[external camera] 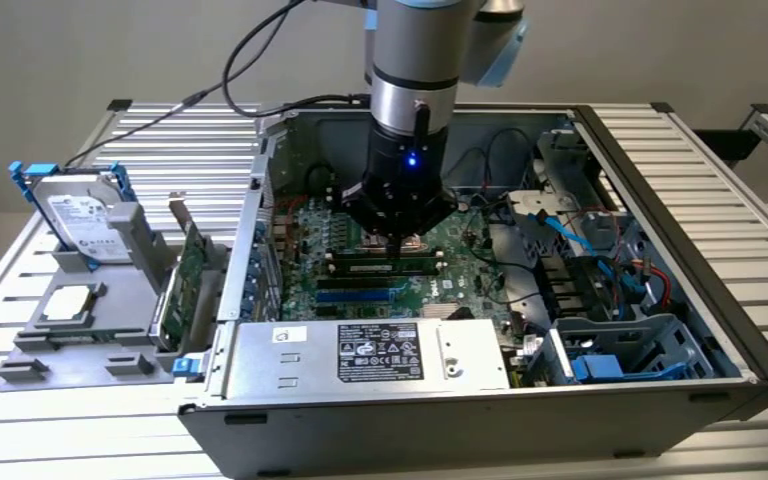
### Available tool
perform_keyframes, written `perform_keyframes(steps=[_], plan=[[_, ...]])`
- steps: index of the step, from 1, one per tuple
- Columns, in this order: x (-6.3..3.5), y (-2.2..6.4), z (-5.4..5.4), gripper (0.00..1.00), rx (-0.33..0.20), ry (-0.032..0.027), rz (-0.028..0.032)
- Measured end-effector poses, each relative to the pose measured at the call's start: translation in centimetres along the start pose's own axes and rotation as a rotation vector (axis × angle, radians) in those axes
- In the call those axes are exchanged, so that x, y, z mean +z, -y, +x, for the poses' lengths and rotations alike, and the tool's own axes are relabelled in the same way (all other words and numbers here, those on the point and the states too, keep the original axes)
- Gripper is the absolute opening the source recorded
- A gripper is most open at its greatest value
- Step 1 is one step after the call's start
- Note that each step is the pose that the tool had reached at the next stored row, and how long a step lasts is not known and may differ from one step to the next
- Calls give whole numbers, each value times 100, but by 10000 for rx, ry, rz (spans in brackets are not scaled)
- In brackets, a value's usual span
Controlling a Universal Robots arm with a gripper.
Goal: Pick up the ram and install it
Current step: 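Press down the ram until it locks into place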
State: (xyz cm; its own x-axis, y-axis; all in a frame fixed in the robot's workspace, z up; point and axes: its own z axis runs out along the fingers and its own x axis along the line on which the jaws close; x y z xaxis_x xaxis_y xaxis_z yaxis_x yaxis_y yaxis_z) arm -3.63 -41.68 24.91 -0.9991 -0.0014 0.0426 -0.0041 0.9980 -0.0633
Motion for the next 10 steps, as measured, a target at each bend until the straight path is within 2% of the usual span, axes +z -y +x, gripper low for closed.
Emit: perform_keyframes(steps=[3,10], plan=[[-6,33,1,11,-2,-1,-46],[-6,33,1,11,-2,-1,-47]])
